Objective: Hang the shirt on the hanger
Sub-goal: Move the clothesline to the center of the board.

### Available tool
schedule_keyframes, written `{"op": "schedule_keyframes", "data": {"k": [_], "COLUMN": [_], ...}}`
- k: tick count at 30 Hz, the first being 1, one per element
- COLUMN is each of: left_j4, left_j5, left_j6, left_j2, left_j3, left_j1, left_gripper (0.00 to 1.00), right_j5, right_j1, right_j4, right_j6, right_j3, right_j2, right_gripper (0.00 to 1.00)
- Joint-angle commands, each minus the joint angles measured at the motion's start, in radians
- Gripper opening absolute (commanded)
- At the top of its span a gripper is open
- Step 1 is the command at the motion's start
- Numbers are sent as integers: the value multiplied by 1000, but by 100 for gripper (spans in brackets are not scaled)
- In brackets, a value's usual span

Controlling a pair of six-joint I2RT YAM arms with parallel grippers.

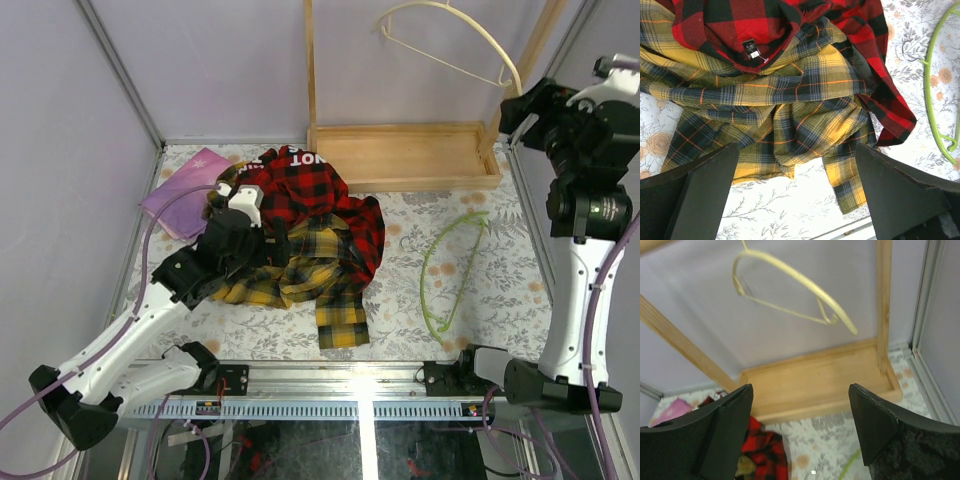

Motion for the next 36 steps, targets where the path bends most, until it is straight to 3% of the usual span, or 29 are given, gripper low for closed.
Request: {"op": "schedule_keyframes", "data": {"k": [1, 8, 15, 20, 27, 36], "left_j4": [7, 33, 102, -12, -109, -59], "left_j5": [-34, -31, 161, 39, -37, -130], "left_j6": [-42, -68, 13, 54, 95, 36], "left_j2": [43, 74, 45, 54, -60, -261], "left_j3": [31, 64, 51, 87, 46, -90], "left_j1": [3, 4, 5, 5, 5, 4], "left_gripper": [100, 100, 100, 100, 100, 100], "right_j5": [-58, -269, -61, 17, 91, 210], "right_j1": [0, 11, 239, 362, 397, 395], "right_j4": [-26, 38, 37, 154, 235, 130], "right_j6": [-28, 77, 38, 52, 28, -74], "right_j3": [-180, -461, -566, -578, -398, 23], "right_j2": [-75, -146, -65, 91, 436, 840], "right_gripper": [84, 82, 81, 81, 81, 83]}}
